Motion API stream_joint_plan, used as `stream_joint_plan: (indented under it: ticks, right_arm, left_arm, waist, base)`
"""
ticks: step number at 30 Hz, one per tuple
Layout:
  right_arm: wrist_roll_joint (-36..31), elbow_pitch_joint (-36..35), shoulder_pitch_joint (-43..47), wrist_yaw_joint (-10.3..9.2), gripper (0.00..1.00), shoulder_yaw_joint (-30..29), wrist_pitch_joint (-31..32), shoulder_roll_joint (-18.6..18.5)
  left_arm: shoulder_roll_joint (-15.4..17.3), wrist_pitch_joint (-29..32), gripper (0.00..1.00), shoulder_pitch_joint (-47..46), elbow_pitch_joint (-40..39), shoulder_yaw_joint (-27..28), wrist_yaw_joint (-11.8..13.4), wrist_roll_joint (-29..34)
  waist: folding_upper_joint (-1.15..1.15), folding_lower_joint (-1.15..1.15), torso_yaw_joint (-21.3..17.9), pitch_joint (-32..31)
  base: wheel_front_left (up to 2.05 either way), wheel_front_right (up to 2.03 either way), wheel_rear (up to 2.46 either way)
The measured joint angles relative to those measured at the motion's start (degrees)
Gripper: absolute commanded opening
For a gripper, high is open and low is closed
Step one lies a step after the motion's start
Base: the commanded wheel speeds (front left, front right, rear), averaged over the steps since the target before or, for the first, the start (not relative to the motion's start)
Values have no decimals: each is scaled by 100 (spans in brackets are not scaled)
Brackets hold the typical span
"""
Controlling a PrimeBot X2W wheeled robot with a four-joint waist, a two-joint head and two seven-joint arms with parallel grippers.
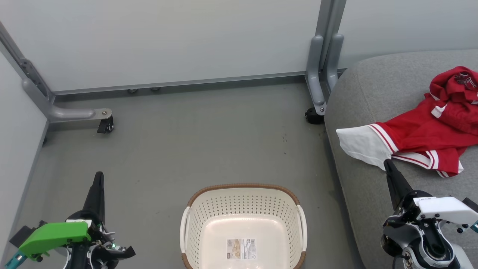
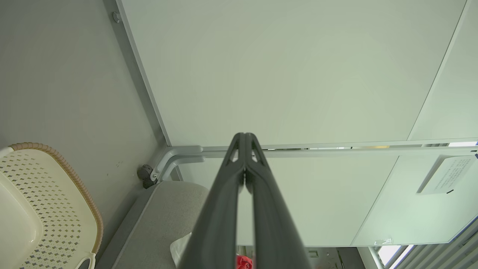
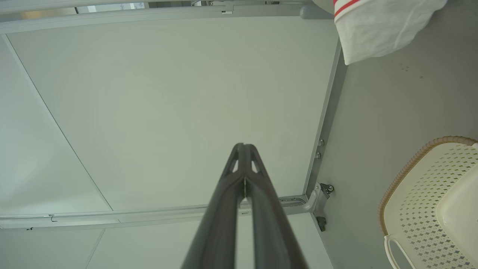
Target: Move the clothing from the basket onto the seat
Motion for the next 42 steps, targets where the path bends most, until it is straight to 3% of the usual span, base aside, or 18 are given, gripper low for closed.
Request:
stream_joint_plan:
  ticks: [42]
  right_arm:
    - [-53, 4, -4, 0, 0, -74, 58, 52]
  left_arm:
    - [-2, 0, 0, 0, 0, 0, -1, 0]
  waist:
    - [0, 0, 0, 0]
  base:
    - [0, 0, 0]
